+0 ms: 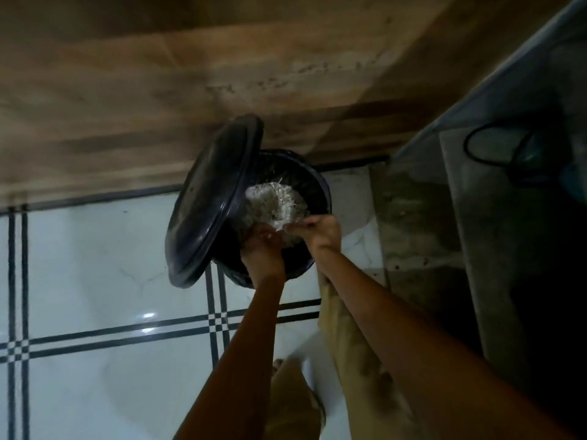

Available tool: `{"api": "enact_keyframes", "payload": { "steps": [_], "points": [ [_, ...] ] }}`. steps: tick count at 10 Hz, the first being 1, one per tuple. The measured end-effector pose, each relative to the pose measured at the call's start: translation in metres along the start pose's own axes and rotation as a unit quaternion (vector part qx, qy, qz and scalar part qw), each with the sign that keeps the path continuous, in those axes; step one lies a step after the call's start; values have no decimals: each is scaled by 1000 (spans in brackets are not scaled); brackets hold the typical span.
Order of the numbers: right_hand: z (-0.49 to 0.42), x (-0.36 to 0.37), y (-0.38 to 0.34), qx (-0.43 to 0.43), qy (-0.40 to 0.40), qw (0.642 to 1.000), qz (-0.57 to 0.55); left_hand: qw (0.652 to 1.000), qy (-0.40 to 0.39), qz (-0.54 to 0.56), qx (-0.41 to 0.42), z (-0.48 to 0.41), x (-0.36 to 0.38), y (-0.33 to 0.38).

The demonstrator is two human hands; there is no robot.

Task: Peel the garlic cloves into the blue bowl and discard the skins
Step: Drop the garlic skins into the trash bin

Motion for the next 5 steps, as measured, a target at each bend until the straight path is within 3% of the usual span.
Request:
{"api": "enact_keyframes", "payload": {
  "steps": [1, 2, 3, 4, 5],
  "points": [
    [-6, -3, 7, 12, 40, 998, 38, 994, 18, -34, 107, -15, 9, 6],
    [-9, 18, 10, 0, -82, 989, 123, 968, -191, -129, 102, -15, 54, -12],
    [-9, 17, 4, -7, -103, 991, 85, 962, -213, -109, 131, -17, 53, -9],
    [-9, -2, -2, -16, -15, 1000, 10, 984, -57, -34, 166, -14, 8, 15],
    [1, -20, -17, -63, 57, 995, 42, 985, 7, -70, 158, -10, -10, 20]
  ]
}}
Point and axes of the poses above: each hand's wrist, its own z-axis away from the middle knuckle, its own x-axis out of the palm, y = z × x, the point moved 10 cm from there along -z, towards the middle knuckle, and after that the axes turned 4 degrees about y, right-handed, at the moved point
